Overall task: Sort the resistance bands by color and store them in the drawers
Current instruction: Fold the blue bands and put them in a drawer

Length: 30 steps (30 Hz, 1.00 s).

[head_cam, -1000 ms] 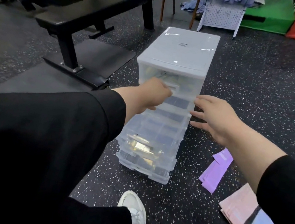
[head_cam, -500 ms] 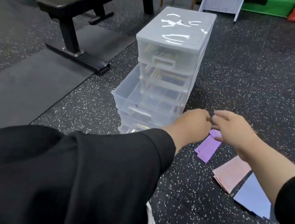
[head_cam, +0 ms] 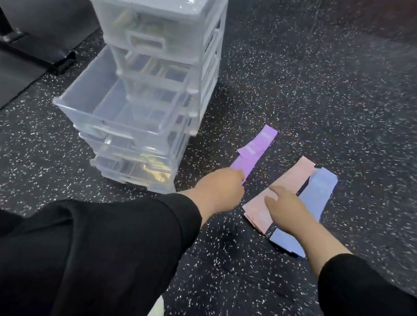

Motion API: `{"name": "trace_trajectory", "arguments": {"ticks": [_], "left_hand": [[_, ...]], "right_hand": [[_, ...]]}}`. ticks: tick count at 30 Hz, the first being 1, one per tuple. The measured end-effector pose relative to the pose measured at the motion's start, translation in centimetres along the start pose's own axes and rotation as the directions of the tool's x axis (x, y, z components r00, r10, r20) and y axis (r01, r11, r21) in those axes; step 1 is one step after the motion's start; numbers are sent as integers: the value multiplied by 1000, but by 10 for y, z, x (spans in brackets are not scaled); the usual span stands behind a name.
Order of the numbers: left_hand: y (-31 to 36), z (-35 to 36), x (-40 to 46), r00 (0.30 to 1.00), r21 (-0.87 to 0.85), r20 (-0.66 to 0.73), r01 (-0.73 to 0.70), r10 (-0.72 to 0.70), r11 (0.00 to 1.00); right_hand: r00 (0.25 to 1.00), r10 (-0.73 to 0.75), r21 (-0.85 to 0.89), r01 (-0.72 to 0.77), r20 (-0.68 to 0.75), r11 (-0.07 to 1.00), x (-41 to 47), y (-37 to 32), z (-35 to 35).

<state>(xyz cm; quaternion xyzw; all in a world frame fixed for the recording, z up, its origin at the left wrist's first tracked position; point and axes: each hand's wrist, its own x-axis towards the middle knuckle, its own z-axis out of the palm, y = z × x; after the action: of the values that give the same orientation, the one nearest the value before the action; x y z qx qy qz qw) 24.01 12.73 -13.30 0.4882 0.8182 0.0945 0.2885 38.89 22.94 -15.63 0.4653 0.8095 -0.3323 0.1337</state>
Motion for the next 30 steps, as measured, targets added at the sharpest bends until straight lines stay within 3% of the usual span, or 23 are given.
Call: {"name": "trace_trajectory", "arguments": {"ticks": [5, 13, 19, 30], "left_hand": [[5, 32, 32, 992, 96, 114, -57, 46, 994], [25, 71, 82, 975, 94, 210, -98, 76, 991], [33, 100, 107, 964, 25, 249, -98, 89, 995], [46, 123, 137, 945, -35, 288, -152, 155, 988]], "right_hand": [[993, 118, 85, -118, 12, 989, 19, 45, 3], [945, 328, 178, -326, 22, 928, 54, 113, 2], [821, 569, 407, -506, -42, 760, 91, 152, 7], [668, 739, 406, -655, -82, 637, 144, 154, 19]]}}
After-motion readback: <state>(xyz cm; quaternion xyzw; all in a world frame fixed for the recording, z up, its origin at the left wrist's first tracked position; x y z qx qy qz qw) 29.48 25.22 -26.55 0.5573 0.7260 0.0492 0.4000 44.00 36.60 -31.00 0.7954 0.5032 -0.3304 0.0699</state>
